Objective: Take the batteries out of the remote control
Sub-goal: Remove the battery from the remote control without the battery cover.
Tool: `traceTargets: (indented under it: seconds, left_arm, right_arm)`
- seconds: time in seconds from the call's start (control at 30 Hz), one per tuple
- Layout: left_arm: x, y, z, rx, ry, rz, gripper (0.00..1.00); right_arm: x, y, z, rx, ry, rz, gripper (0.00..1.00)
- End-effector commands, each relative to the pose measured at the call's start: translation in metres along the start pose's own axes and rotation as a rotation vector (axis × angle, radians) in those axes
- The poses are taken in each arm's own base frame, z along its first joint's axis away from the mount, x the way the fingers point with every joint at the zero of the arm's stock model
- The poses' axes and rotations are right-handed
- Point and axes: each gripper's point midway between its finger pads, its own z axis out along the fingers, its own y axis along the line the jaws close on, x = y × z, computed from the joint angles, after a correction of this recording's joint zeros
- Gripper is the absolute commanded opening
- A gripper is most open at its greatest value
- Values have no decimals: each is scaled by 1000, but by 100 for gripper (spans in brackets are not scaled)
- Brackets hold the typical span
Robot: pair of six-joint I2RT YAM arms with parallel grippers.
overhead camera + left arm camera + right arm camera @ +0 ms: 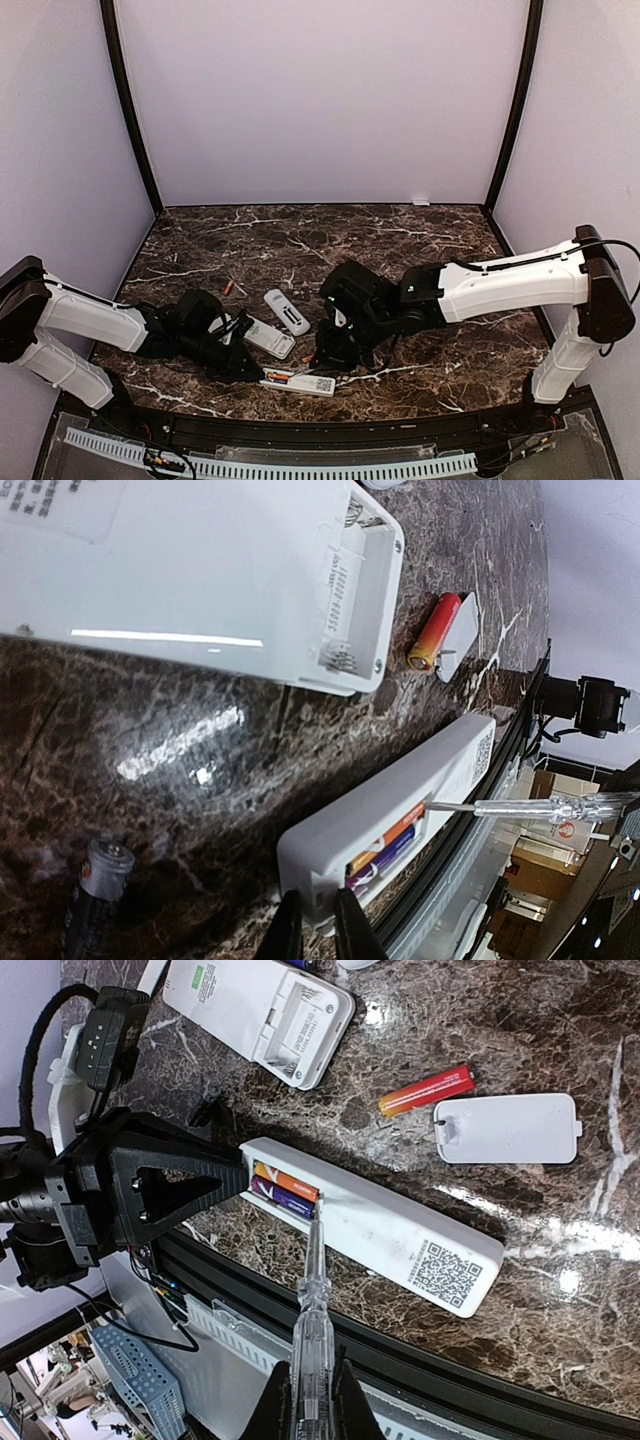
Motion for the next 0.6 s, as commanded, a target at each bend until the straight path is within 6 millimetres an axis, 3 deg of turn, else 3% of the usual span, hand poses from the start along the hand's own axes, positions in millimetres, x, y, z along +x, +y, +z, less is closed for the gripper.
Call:
traceTargets:
  seconds: [0.0, 0.27, 0.57]
  left_arm:
    - [24, -3, 6, 32, 99, 8, 12]
    - [25, 0, 8, 27, 105, 5, 10]
    - [25, 1, 10, 27, 112, 2, 8]
  right_arm:
    - [5, -10, 12, -7, 29, 30, 0]
    - [0, -1, 12, -138, 22, 56, 0]
    - [-11, 16, -5, -304, -59, 59, 0]
